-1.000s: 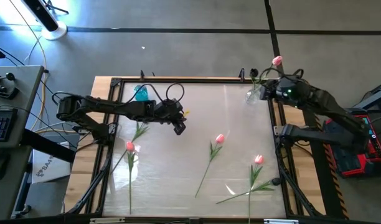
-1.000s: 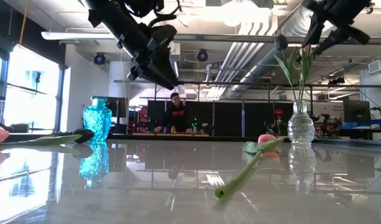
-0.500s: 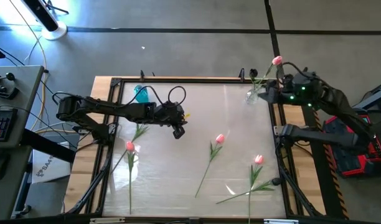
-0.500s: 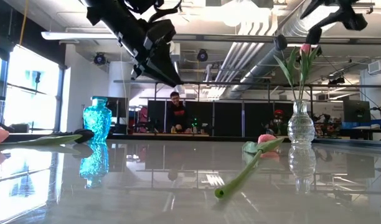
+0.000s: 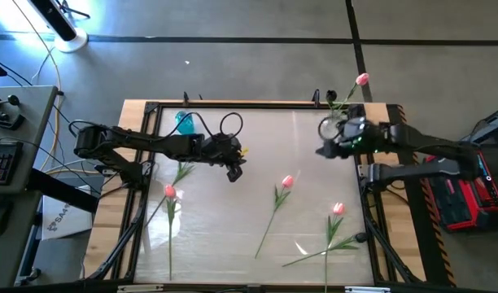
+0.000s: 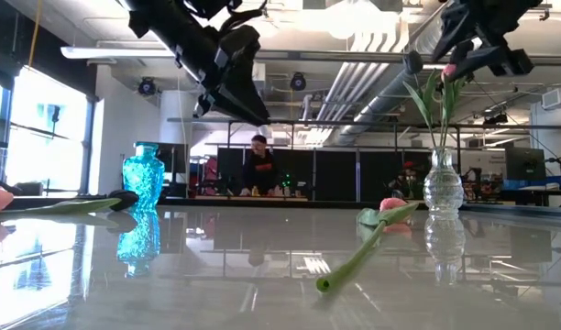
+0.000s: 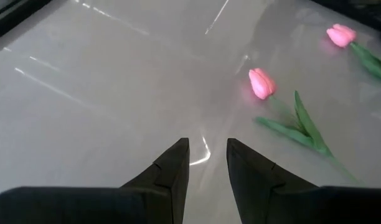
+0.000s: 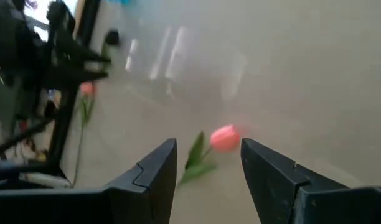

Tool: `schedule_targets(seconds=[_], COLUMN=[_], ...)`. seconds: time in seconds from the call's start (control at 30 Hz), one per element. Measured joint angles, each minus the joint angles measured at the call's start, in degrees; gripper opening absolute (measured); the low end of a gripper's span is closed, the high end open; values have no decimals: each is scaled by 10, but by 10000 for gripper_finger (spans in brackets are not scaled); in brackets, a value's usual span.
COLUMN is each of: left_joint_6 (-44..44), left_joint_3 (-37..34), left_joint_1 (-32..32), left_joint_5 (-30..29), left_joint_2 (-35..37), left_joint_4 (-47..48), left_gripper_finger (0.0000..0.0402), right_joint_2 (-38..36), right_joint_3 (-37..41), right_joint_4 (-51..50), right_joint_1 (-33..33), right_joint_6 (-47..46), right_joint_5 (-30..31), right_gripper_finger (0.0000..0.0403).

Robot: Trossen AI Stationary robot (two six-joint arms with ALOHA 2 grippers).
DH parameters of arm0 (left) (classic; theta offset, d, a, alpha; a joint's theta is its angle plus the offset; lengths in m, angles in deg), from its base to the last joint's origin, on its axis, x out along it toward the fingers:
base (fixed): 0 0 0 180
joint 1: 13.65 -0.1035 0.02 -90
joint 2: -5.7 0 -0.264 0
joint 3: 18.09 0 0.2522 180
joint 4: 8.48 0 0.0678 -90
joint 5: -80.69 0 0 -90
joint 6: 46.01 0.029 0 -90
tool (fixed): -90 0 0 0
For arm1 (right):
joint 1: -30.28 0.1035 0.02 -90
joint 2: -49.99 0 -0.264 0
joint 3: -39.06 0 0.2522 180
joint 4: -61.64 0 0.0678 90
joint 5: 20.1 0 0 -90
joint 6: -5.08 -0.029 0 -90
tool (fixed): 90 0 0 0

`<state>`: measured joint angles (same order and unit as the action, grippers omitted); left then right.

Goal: Sort flowers into vase by color
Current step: Put the pink flower into the transparent vase

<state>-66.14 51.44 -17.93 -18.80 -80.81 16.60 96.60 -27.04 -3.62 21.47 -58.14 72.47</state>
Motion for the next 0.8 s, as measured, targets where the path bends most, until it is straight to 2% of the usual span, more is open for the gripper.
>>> schedule_targets(seconds=[0.43,0.6,0.8], left_joint_6=[-130,-172,-213], left_joint_3=[1,1,1], left_joint_1=[47,92,151], left_joint_5=[-5,-49,-88], left_joint_2=[-2,-2,-8], left_joint_4=[-73,-82,-85], left_gripper_finger=[94,94,94], right_joint_2=[99,150,230], right_joint_3=[24,24,24], right_joint_4=[12,20,99], right_joint_1=[210,264,322], right_joint_6=[-137,-181,-212], right_joint_5=[45,48,55], right_gripper_finger=[168,168,168])
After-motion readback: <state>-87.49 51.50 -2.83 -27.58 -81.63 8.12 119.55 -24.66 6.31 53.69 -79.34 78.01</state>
